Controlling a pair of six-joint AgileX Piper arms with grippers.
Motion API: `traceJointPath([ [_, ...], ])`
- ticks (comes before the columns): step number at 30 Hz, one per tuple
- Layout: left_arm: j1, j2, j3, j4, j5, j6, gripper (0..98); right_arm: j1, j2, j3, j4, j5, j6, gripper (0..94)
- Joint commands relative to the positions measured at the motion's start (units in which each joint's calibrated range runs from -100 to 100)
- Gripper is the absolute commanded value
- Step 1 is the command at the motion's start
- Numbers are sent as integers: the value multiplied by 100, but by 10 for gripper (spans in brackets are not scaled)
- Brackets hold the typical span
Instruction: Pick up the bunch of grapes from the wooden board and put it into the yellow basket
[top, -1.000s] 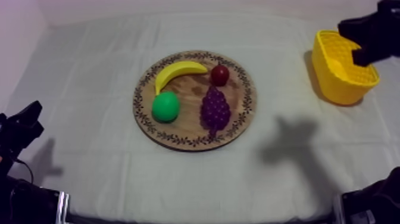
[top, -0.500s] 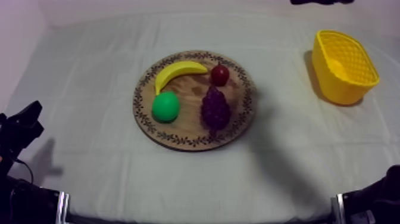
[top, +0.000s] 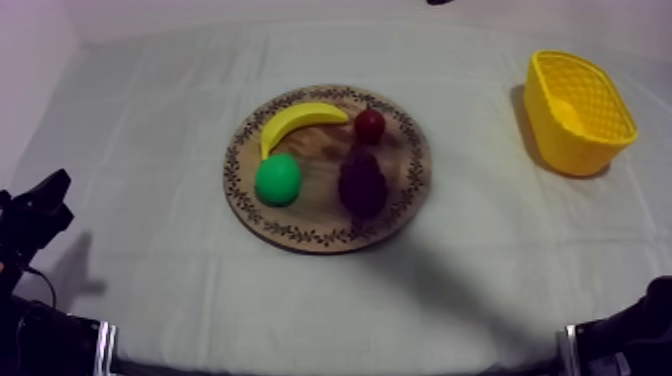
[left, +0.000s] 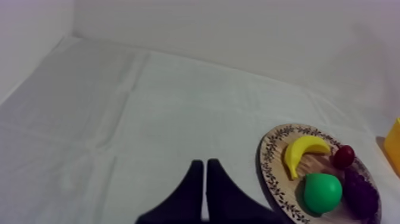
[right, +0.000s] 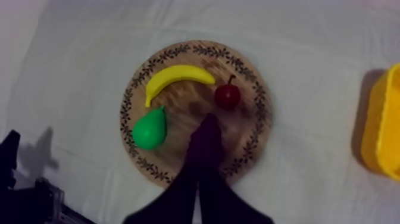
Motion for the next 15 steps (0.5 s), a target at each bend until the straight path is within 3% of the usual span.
traceJointPath([
  [1, 0, 0, -3, 0, -3, 1, 1, -15, 250, -68, 30, 67, -284, 2],
  [15, 0, 0, -3, 0, -3, 1, 1, -193, 1616, -328, 111, 123, -663, 2],
])
